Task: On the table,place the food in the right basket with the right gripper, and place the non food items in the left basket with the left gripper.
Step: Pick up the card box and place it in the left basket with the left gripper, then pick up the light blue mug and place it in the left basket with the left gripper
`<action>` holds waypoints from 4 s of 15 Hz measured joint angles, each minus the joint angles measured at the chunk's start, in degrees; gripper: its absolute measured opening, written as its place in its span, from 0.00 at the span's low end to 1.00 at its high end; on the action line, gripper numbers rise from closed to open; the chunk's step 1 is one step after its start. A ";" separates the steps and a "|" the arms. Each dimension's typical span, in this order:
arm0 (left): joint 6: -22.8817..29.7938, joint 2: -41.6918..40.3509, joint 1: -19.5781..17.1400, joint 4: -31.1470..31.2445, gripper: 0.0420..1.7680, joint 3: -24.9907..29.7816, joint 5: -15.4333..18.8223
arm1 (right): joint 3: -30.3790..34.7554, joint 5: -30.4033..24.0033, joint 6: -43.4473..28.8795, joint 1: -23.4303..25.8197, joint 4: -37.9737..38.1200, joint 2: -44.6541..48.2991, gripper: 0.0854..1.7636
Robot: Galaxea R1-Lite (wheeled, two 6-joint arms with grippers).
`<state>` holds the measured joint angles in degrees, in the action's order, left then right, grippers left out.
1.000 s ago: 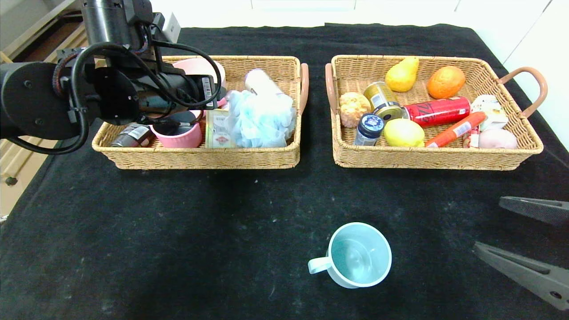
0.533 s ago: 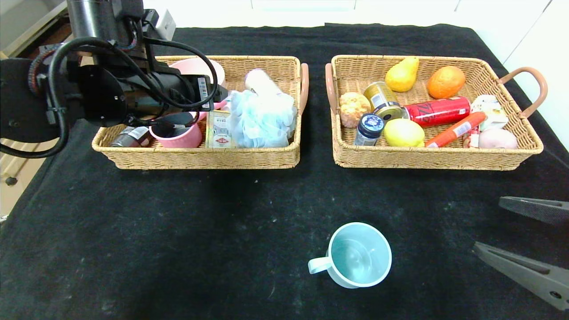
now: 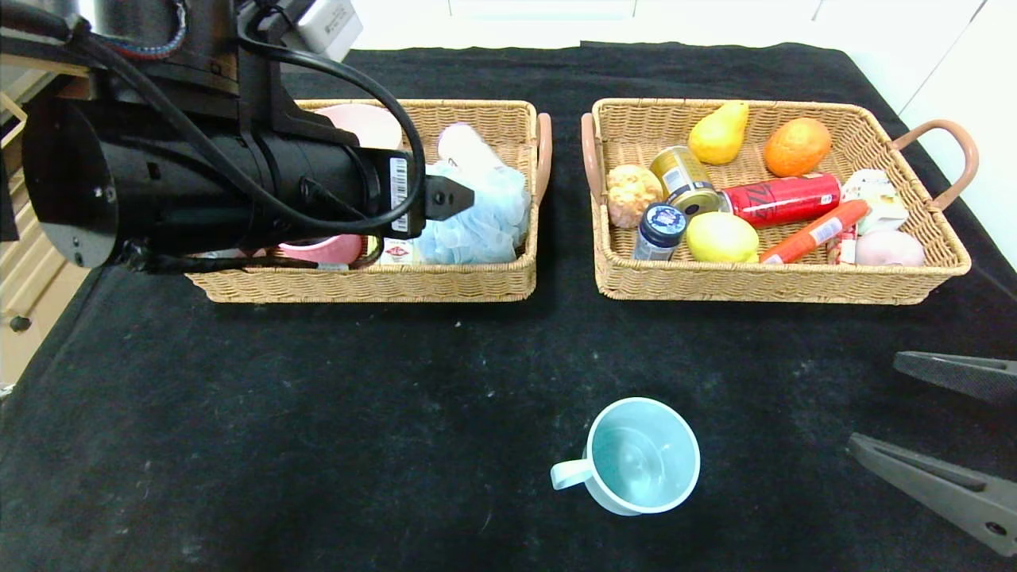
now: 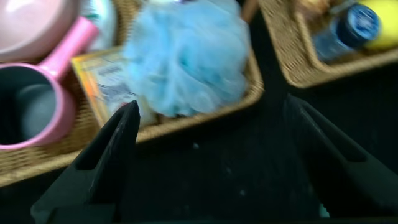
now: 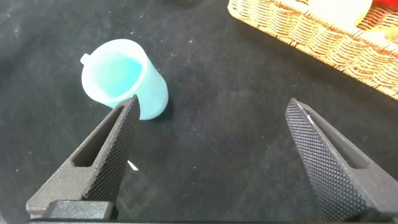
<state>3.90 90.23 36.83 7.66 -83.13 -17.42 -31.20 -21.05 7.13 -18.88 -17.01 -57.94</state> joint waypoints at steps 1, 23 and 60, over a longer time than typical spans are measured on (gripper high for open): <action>-0.62 -0.27 2.26 0.09 0.95 1.22 0.01 | 0.00 0.00 0.02 0.00 0.00 0.09 0.97; -4.64 3.54 21.91 0.17 0.97 12.84 2.71 | -0.66 0.00 -0.46 0.00 -0.11 2.88 0.97; -5.16 9.55 21.74 -0.68 0.07 12.74 2.51 | -0.26 0.06 -0.41 0.98 -1.23 2.32 0.97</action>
<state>-1.26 99.78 58.56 6.97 -70.39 -14.91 -31.45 -20.99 6.72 -17.91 -18.24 -55.63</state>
